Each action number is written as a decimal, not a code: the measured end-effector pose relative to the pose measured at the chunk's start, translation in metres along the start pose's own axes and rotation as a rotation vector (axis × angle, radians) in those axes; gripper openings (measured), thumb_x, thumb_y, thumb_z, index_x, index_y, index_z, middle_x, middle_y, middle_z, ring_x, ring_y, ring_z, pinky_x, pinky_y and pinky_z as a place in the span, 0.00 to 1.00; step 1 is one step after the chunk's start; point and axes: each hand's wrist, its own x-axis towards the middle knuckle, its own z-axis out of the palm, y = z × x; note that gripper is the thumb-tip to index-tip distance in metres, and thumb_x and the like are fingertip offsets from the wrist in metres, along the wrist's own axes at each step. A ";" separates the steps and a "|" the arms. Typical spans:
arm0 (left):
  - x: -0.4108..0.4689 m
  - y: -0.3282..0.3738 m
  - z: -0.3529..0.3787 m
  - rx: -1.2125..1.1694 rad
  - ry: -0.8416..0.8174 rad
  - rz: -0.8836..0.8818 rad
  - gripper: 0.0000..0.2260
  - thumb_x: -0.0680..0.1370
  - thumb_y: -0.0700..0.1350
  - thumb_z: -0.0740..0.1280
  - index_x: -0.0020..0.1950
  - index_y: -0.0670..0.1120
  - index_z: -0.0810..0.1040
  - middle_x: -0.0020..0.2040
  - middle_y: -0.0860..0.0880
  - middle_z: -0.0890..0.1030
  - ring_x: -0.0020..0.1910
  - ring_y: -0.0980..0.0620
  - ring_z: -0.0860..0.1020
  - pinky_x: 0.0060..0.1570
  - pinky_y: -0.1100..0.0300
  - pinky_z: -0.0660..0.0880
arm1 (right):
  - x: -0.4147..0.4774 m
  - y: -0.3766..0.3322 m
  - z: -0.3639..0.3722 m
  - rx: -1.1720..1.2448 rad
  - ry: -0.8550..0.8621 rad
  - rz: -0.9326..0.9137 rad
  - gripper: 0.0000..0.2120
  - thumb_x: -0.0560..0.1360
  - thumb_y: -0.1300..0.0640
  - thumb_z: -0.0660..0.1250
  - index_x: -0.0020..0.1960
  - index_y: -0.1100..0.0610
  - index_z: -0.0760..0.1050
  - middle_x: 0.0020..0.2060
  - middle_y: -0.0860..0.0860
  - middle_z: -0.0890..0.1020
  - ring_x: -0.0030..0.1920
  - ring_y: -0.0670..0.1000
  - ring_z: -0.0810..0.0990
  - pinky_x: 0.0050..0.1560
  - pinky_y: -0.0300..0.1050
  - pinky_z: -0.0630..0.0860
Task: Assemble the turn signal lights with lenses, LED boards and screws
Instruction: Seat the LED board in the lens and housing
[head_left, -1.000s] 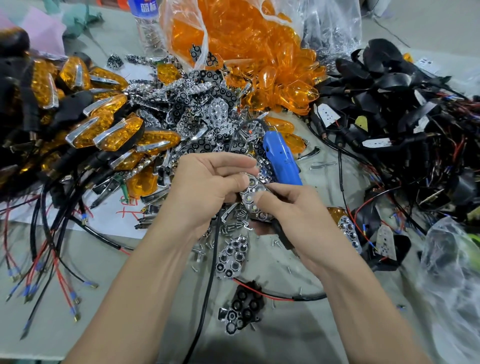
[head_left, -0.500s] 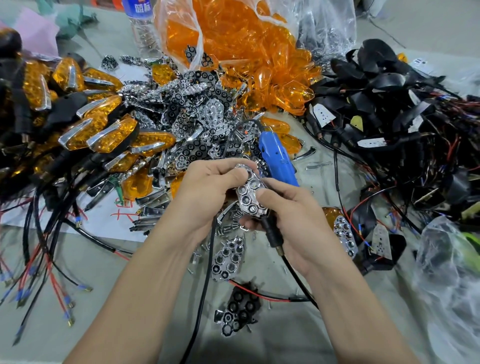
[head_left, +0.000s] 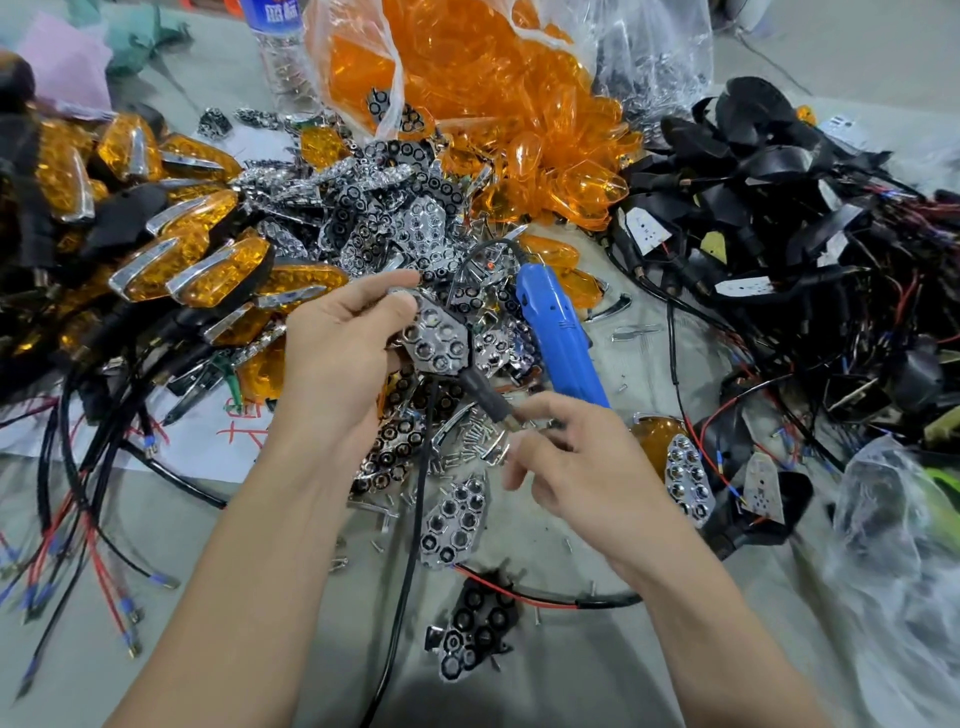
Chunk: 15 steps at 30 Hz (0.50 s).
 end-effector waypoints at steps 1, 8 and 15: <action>0.001 0.000 -0.002 -0.003 0.013 0.003 0.13 0.80 0.37 0.71 0.44 0.53 0.89 0.43 0.53 0.87 0.43 0.52 0.82 0.50 0.47 0.81 | 0.000 0.001 0.000 -0.074 0.025 -0.018 0.12 0.79 0.60 0.66 0.51 0.43 0.82 0.32 0.53 0.83 0.24 0.46 0.66 0.28 0.41 0.64; 0.004 -0.006 -0.008 -0.068 0.093 -0.021 0.12 0.79 0.36 0.72 0.43 0.52 0.89 0.46 0.50 0.87 0.48 0.48 0.82 0.51 0.46 0.81 | -0.008 -0.007 0.002 -0.362 0.187 -0.123 0.13 0.79 0.59 0.65 0.44 0.43 0.82 0.24 0.47 0.71 0.25 0.45 0.65 0.26 0.37 0.63; 0.003 -0.011 -0.008 -0.134 0.140 -0.050 0.10 0.79 0.36 0.72 0.43 0.50 0.88 0.46 0.46 0.85 0.45 0.48 0.81 0.48 0.51 0.82 | -0.016 -0.013 0.007 -0.520 0.297 -0.180 0.09 0.79 0.59 0.64 0.41 0.59 0.78 0.27 0.56 0.73 0.28 0.54 0.67 0.29 0.48 0.66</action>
